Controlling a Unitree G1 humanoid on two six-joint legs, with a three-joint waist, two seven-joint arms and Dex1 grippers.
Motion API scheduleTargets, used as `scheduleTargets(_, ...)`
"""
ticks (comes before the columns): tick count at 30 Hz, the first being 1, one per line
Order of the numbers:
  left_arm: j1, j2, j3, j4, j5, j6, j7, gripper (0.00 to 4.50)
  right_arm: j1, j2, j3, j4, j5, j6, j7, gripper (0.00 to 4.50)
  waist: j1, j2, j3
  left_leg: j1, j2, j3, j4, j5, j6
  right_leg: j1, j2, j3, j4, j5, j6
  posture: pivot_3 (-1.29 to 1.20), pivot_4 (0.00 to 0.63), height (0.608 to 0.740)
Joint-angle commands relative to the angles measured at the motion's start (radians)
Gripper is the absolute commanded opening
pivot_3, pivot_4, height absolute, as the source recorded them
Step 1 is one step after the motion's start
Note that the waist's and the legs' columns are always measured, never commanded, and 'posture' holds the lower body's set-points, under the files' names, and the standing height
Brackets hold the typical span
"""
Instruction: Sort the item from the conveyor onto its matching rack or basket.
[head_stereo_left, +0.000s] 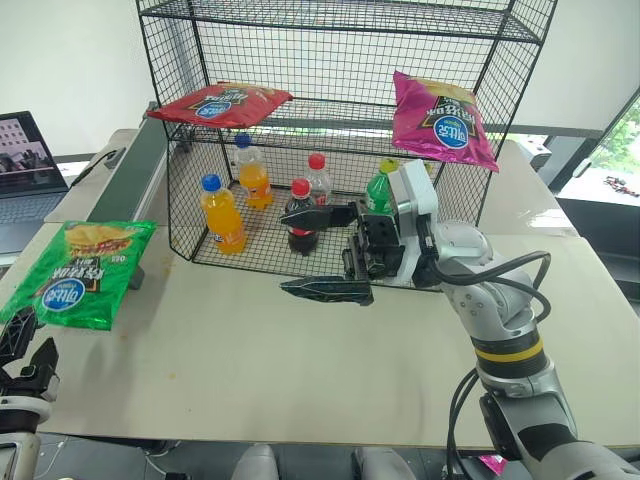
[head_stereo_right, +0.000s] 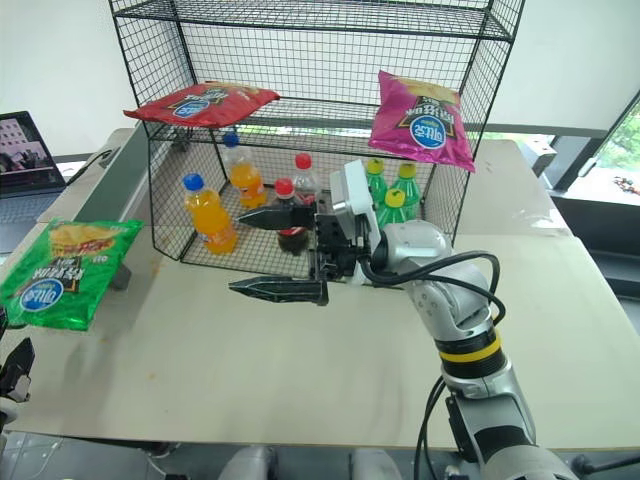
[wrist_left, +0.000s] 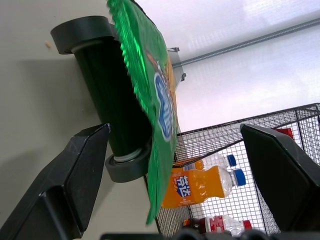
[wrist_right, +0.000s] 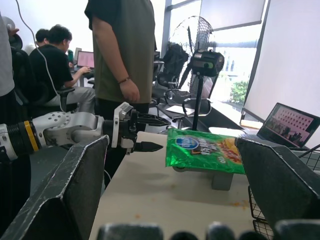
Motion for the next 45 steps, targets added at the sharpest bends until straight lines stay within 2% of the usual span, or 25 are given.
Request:
scheduleTargets(1,-0.005,0.030,0.002,0.014,0.025,0.012,-0.028,4.45,-0.024,-0.002,-0.022,-0.025,0.017,-0.001,-0.005,4.50,0.000,0.000,0.000,0.000,0.000,0.000,0.000,0.000,0.000,0.000,0.000,0.000,0.000,0.000,0.000,0.00,0.150,0.740)
scheduleTargets(4,-0.005,0.030,-0.017,0.024,0.052,0.028,-0.045,4.45,-0.022,-0.005,-0.023,-0.023,0.013,-0.005,-0.006,4.50,0.000,0.000,0.000,0.000,0.000,0.000,0.000,0.000,0.000,0.000,0.000,0.000,0.000,0.000,0.000,0.00,0.150,0.740)
scheduleTargets(7,-0.009,0.033,-0.032,0.032,0.074,0.036,-0.054,3.68,-0.019,-0.006,-0.025,-0.023,0.012,-0.007,-0.008,4.50,-0.001,0.000,0.000,0.000,0.000,0.000,-0.001,0.000,0.000,0.000,0.000,0.000,0.000,0.000,0.000,0.00,0.150,0.740)
scheduleTargets(15,-0.022,0.054,-0.032,0.058,0.098,0.060,-0.084,0.17,-0.015,-0.006,-0.026,-0.029,0.010,-0.010,-0.016,4.50,-0.001,0.000,0.000,0.000,0.000,-0.001,-0.001,0.000,0.000,0.000,0.000,-0.001,0.000,0.000,-0.001,0.00,0.150,0.740)
scheduleTargets(23,-0.025,0.069,-0.018,0.072,0.115,0.071,-0.107,0.08,-0.018,-0.004,-0.023,-0.027,0.005,-0.013,-0.020,4.50,-0.001,0.000,0.000,0.000,0.000,-0.001,-0.002,0.000,0.000,-0.001,0.000,-0.001,-0.001,-0.001,-0.001,0.00,0.150,0.740)
scheduleTargets(27,-0.026,0.105,0.016,-0.036,0.054,0.071,-0.103,0.08,-0.011,-0.013,-0.032,-0.030,-0.008,-0.016,-0.036,4.50,-0.001,0.000,0.001,0.000,0.000,-0.001,-0.002,0.000,0.000,-0.001,0.000,-0.001,-0.001,-0.001,-0.001,0.00,0.150,0.740)
scheduleTargets(32,-0.072,0.204,0.035,-0.172,-0.049,0.058,-0.049,0.08,-0.006,-0.016,-0.052,-0.028,-0.019,-0.017,-0.083,4.50,0.003,-0.001,0.001,-0.001,0.000,-0.003,-0.002,0.001,-0.002,-0.001,0.000,-0.003,-0.001,-0.001,-0.001,0.00,0.150,0.740)
scheduleTargets(38,-0.304,0.360,-0.059,-0.279,-0.089,0.063,0.027,0.08,0.015,-0.007,-0.076,-0.046,-0.043,-0.022,-0.168,4.50,0.008,0.000,0.003,-0.002,0.000,-0.005,-0.003,0.003,-0.005,-0.001,0.000,-0.004,-0.001,-0.001,-0.001,0.00,0.150,0.740)
scheduleTargets(45,-0.666,0.398,-0.248,-0.243,-0.089,0.103,0.072,0.08,0.010,0.014,-0.208,-0.127,-0.087,-0.069,-0.395,4.50,0.007,0.003,0.005,-0.003,-0.001,-0.008,-0.004,0.004,-0.006,-0.001,0.000,-0.005,-0.001,0.000,-0.001,0.00,0.150,0.740)
